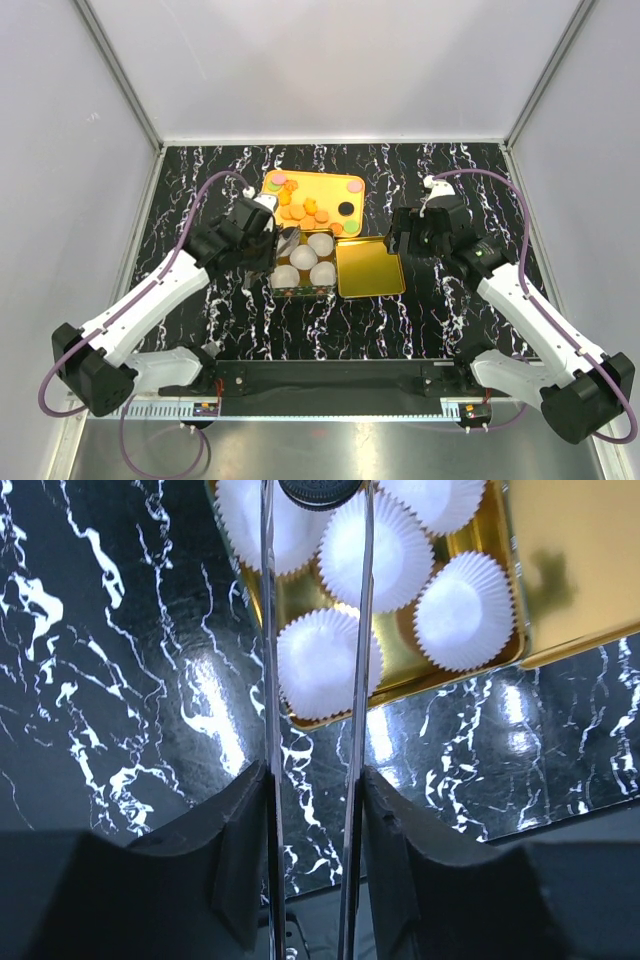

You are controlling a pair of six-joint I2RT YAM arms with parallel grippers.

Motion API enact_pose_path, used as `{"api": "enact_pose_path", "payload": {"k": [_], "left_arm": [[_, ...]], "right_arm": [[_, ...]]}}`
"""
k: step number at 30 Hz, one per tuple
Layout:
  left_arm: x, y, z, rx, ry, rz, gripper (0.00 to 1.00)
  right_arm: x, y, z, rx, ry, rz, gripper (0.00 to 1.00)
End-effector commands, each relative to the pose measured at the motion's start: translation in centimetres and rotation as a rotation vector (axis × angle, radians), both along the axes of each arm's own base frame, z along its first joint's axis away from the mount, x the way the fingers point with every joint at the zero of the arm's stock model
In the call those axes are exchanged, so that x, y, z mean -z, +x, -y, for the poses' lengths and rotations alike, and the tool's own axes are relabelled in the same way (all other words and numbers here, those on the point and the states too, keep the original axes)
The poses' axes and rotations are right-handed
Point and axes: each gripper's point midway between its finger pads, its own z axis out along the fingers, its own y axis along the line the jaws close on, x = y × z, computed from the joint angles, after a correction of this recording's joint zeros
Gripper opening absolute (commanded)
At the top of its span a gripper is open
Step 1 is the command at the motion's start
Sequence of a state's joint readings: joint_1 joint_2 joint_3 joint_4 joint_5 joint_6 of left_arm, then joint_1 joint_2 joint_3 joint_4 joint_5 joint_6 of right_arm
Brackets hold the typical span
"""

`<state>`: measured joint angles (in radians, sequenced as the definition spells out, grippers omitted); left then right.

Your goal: Pack the cookies

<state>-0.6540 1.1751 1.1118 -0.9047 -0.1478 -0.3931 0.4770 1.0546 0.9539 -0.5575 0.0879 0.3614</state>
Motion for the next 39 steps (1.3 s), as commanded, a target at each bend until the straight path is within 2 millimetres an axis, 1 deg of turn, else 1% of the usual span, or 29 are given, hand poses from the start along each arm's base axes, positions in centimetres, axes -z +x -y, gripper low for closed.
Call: {"api": "enact_pose_path", "payload": {"k": [1, 4, 8, 15, 27, 32, 39], "left_arm": [[-0.2, 0.5, -0.2, -0.028, -0.012, 0.048, 0.41], [0.4, 0.3, -0.5, -0.037, -0.001, 0.039, 0.42], [0.7, 0.4, -0.8, -0.049, 0.011, 0.05, 0.44], [1.2, 0.8, -0.7, -0.052, 0.021, 0.045, 0.45], [1.2, 0.8, -0.7, -0.048, 0.027, 0.042, 0.49], [0.4, 0.8, -0.5, -0.042, 0.013, 0.052, 0.48], [-2.2, 1.2, 0.1, -0.025, -0.023, 0.082, 0.47]], "right_arm": [[-0.5, 0.6, 0.1, 0.005, 0.0, 0.032, 1.0], [-0.3, 0.6, 0.0, 0.004, -0.001, 0.027, 1.0], [-0.3, 0.5, 0.0, 0.0, 0.003, 0.029, 1.0], [-0.2, 0.4, 0.0, -0.001, 0.002, 0.024, 1.0], [-0.2, 0.4, -0.1, 0.0, 0.004, 0.022, 1.0], [-0.1, 0.4, -0.1, -0.002, 0.005, 0.021, 1.0], [-0.1, 0.4, -0.1, -0.005, 0.005, 0.019, 1.0]]}}
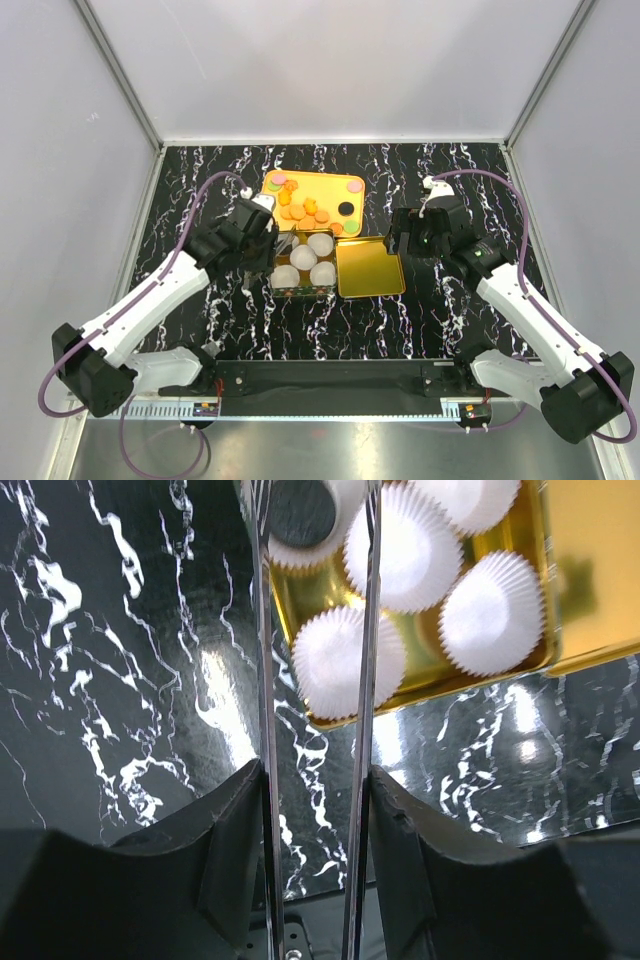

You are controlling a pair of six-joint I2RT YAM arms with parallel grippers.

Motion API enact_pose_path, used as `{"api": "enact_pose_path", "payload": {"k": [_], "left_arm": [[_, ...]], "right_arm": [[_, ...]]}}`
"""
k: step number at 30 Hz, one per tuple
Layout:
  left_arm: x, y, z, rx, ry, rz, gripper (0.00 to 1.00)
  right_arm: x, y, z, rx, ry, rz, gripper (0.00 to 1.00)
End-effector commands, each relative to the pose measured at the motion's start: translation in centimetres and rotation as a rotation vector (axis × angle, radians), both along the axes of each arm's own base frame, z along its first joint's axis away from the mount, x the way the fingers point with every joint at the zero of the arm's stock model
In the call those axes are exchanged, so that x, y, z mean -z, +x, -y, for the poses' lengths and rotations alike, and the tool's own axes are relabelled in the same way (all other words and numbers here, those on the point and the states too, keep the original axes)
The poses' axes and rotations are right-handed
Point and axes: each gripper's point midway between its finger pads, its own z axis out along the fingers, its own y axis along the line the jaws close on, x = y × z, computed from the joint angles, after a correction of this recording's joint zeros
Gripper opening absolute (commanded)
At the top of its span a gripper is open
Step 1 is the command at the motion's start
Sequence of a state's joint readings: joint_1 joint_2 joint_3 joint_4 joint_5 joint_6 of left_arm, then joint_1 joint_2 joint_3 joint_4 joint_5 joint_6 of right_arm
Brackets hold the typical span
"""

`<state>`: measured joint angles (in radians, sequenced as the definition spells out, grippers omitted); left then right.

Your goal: Pack the cookies

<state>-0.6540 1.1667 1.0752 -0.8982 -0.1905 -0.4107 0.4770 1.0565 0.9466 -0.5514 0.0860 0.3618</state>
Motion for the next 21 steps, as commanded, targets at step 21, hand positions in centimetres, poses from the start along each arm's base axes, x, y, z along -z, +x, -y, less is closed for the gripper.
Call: {"api": "enact_pose_path", "payload": {"k": [21], "left_arm": [[-5.3, 12.7, 5.1, 0.003, 0.044, 0.163, 0.47]], "right_arm": [[-0.7, 0.4, 0.0, -0.001, 0.005, 0.031, 1.0]]}}
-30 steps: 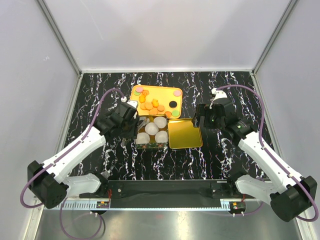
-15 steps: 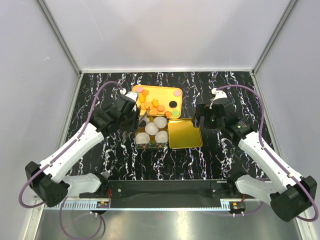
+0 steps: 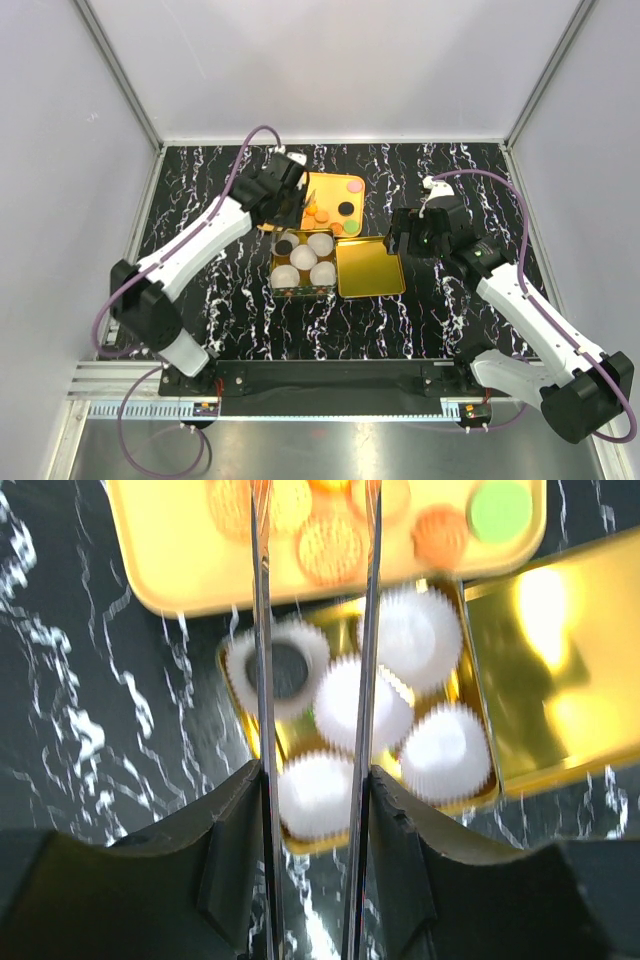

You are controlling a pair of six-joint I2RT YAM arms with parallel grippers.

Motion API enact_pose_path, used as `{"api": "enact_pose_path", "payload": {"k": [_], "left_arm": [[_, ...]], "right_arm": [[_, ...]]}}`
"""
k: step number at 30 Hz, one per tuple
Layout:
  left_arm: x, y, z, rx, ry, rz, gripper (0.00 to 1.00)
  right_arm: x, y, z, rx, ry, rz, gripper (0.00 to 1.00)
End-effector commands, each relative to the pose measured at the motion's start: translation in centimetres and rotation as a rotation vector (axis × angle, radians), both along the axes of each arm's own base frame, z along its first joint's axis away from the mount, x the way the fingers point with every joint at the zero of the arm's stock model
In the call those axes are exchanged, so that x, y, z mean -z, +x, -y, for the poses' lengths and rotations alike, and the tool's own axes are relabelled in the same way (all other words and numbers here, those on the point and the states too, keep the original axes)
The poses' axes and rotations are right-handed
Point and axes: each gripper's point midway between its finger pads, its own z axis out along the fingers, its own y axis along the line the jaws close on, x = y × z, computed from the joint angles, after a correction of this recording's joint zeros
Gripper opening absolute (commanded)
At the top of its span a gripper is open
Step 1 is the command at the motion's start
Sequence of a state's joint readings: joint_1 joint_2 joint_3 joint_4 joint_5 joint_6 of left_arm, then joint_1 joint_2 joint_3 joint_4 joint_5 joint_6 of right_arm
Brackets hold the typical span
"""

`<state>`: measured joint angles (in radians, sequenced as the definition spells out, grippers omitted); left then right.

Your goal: Pack the cookies

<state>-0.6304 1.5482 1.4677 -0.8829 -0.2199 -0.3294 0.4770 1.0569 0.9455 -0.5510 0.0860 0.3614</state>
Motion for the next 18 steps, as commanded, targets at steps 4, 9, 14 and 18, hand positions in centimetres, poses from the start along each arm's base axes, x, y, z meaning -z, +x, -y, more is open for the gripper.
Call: {"api": "enact_pose_path", "payload": {"k": [4, 9, 14, 18], "left_arm": [[-1.8, 6.5, -0.5, -0.062, 0.014, 0.103, 0.47], [-0.6, 8.7, -1.8, -0.11, 0.011, 0.077, 0.47], [1.6, 9.3, -2.6, -0.152, 0.018, 0.039, 0.47], [2.9, 9.6, -2.8, -0.163, 0.007, 0.016, 0.47]], "right_arm": [[-0.7, 0.3, 0.0, 0.0, 0.007, 0.032, 1.0], [-0.7, 0.3, -0.1, -0.006, 0.011, 0.031, 1.0], [-0.6, 0.3, -0.3, -0.013, 0.015, 0.026, 1.0], [-0.6, 0.3, -0.4, -0.018, 0.02, 0.027, 1.0]]}}
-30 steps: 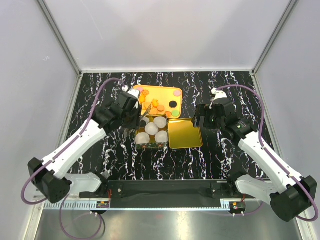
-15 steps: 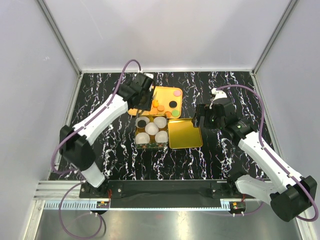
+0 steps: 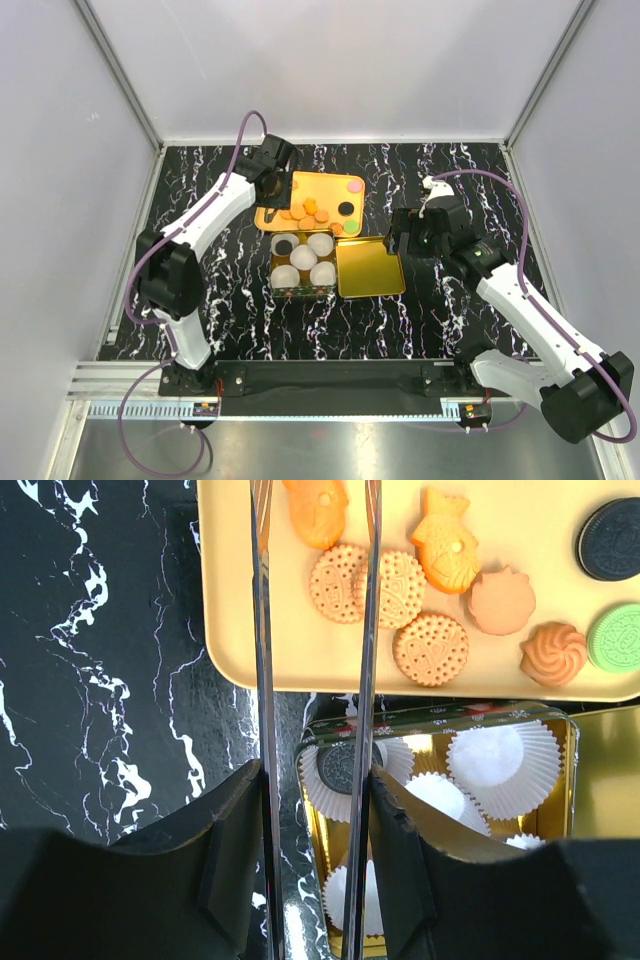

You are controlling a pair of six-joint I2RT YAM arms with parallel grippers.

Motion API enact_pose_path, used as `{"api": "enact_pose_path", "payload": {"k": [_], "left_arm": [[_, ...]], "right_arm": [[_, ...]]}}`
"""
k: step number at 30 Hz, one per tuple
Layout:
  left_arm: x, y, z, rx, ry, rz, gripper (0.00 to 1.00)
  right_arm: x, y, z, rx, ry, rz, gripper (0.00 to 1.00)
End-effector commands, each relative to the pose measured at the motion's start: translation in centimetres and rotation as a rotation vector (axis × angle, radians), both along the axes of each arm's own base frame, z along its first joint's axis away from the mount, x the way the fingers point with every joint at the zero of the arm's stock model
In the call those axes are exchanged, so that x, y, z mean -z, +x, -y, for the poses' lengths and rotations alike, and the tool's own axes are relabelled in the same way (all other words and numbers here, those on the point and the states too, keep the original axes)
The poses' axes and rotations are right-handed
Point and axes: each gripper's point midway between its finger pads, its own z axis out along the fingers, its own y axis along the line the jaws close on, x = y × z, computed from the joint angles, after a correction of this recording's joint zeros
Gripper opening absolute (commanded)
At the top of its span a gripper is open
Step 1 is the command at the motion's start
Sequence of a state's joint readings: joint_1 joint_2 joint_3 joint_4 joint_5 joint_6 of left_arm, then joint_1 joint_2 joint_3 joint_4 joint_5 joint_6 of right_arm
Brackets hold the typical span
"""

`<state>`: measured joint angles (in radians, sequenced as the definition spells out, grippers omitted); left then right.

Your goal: Pack the cookies

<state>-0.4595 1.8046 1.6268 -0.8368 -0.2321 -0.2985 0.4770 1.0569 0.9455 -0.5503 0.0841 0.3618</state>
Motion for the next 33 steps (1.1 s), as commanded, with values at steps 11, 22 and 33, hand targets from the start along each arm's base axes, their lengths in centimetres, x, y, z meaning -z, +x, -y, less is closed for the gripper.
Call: {"api": "enact_pose_path", "payload": {"k": [11, 22, 33], "left_arm": [[1.9, 2.0, 0.1, -0.035, -0.014, 0.012, 0.47], [3.4, 2.0, 0.0, -0.037, -0.016, -0.016, 0.47], [3.7, 1.6, 0.3, -0.031, -0.034, -0.028, 0.47]], "right_arm": [[-0.5, 0.2, -0.5, -0.024, 0.022, 0.028, 1.0], [-0.6, 0.3, -0.6, -0.027, 0.027, 0.028, 1.0], [-0.6, 0.2, -0.5, -0.024, 0.025, 0.028, 0.99]]}}
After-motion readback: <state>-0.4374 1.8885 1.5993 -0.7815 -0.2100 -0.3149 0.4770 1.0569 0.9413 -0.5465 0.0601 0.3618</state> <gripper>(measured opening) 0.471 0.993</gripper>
